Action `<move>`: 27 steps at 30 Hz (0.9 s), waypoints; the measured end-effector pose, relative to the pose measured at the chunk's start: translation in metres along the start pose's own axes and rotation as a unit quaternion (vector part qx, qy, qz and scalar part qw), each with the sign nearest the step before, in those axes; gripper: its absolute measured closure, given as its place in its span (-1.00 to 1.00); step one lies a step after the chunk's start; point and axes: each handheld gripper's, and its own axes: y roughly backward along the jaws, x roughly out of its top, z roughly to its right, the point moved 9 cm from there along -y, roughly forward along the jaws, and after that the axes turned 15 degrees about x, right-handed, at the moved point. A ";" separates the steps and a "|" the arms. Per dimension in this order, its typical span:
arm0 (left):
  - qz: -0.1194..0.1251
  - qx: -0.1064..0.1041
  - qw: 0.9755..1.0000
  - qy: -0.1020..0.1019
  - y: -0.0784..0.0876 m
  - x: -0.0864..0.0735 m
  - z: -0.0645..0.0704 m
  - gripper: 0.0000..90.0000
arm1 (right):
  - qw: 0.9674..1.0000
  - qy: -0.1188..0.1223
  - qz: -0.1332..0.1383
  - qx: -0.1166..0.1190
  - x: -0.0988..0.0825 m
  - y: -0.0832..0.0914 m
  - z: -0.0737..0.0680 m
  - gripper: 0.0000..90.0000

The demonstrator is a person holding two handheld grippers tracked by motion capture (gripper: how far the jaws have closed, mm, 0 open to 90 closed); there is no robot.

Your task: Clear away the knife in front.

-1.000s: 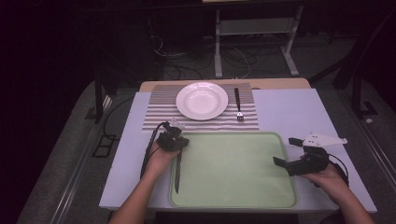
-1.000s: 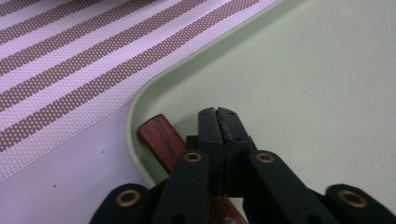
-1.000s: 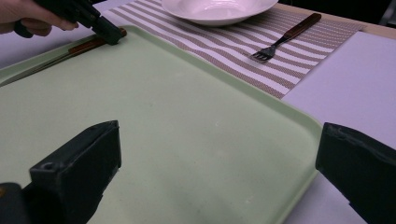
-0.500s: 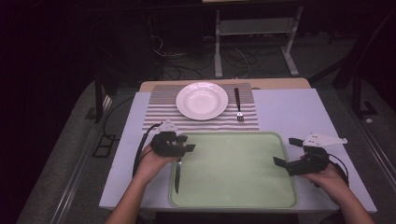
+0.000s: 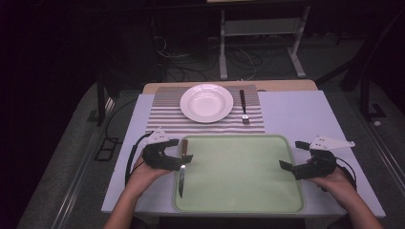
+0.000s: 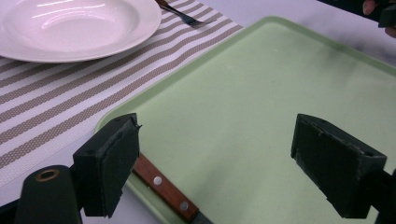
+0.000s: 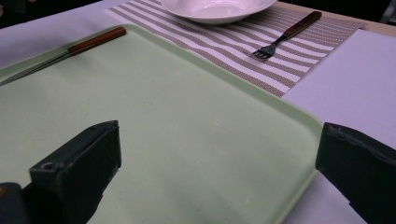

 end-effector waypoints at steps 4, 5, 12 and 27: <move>0.008 0.000 1.000 -0.005 0.005 -0.003 0.000 -0.73 | 1.000 0.000 0.001 0.000 0.000 0.000 0.000 -0.99; 0.011 0.000 1.000 -0.006 0.006 -0.004 0.000 -0.77 | 1.000 0.001 0.002 0.000 0.001 0.000 0.000 -0.99; 0.007 -0.004 1.000 -0.008 0.003 -0.007 0.002 -1.00 | 1.000 0.001 0.004 0.001 0.001 0.001 0.001 -0.99; 0.007 0.002 1.000 -0.008 0.000 -0.007 0.000 -1.00 | 1.000 0.001 0.004 0.003 0.001 0.001 0.001 -0.99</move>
